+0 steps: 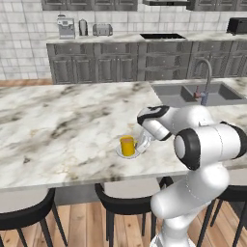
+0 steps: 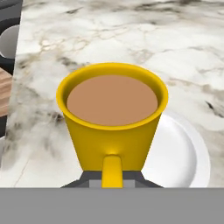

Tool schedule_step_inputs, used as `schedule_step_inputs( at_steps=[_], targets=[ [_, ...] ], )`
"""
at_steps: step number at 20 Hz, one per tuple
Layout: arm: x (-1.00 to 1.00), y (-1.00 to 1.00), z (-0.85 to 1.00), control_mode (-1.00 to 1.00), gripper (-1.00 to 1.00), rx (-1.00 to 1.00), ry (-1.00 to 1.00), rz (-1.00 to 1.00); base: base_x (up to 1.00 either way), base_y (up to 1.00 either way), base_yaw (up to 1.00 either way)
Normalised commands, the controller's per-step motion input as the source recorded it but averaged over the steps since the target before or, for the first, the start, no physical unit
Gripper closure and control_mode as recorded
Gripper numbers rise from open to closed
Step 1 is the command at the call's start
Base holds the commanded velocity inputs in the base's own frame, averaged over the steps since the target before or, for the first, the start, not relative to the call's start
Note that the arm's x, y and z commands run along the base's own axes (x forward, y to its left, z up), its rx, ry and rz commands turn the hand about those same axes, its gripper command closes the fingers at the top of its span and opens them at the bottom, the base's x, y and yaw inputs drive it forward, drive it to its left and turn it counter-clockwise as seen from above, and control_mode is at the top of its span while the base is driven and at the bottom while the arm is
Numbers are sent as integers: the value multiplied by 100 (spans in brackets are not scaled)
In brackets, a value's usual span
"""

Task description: Pick the cup of tea, navigate to the dining table, and place it on the saucer.

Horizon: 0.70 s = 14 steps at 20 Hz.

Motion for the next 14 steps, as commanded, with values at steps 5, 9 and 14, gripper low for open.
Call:
schedule_step_inputs(
  at_steps=[5, 9, 14],
  targets=[
    [27, 0, -3, -100, 100, 0, 0, 0, 0, 0, 0],
    [42, 0, -3, -100, 100, 0, 0, 0, 0, 0, 0],
    [9, 0, -16, -100, 100, 0, 3, 0, 0, 0, 0]
  ],
)
